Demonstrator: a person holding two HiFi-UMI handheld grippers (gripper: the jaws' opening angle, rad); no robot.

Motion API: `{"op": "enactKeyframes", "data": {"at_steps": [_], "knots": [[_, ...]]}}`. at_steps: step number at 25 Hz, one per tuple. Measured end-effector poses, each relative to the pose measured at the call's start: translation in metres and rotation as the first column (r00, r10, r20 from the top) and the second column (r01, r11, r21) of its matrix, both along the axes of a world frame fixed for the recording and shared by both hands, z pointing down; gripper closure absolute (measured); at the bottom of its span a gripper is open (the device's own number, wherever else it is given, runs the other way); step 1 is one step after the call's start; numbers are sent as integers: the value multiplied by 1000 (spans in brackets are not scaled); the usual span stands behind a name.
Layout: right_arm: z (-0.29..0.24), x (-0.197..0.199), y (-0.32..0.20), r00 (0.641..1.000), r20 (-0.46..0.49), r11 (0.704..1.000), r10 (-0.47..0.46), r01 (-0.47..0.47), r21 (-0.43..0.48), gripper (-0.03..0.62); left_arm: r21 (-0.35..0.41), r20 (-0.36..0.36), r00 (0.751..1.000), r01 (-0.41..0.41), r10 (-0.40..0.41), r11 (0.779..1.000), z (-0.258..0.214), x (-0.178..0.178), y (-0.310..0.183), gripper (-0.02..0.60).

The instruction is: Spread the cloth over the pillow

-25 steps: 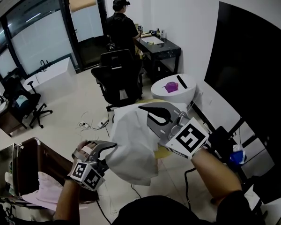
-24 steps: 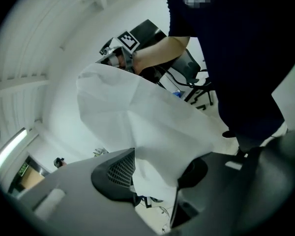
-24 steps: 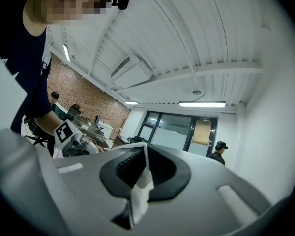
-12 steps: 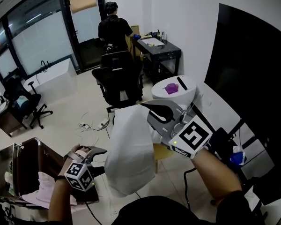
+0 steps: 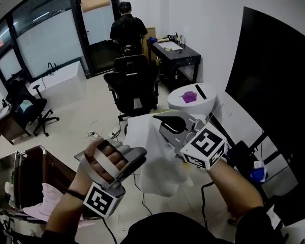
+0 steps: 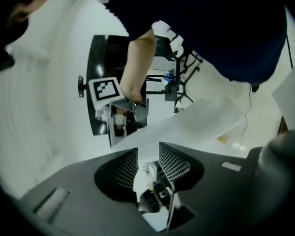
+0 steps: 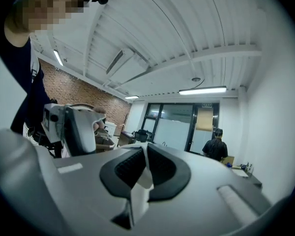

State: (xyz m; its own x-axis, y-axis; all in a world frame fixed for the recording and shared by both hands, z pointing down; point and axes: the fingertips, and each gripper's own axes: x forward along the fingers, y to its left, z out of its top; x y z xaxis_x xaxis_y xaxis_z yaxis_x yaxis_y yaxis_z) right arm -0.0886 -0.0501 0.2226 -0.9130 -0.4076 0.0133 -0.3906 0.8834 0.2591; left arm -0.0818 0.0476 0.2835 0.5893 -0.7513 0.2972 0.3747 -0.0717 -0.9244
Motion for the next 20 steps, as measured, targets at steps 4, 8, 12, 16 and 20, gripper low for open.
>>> {"op": "enactKeyframes", "data": {"at_steps": [4, 8, 12, 16, 20], "knots": [[4, -9, 2, 999, -13, 997, -37, 36, -69, 586, 237, 259, 960, -168, 105, 957, 24, 38, -8, 398], [6, -12, 5, 998, -28, 993, -58, 55, -102, 586, 284, 340, 932, -227, 123, 932, 41, 48, -23, 297], [17, -12, 5, 997, -52, 988, -64, 56, -141, 586, 284, 357, 931, -189, 79, 940, 47, 47, -38, 296], [19, -14, 8, 995, -75, 989, -67, 56, -139, 586, 238, 430, 903, -122, 8, 964, 66, 40, -56, 337], [19, -16, 6, 996, -64, 987, -62, 52, -155, 586, 223, 434, 900, -77, -28, 972, 69, 26, -60, 472]]}}
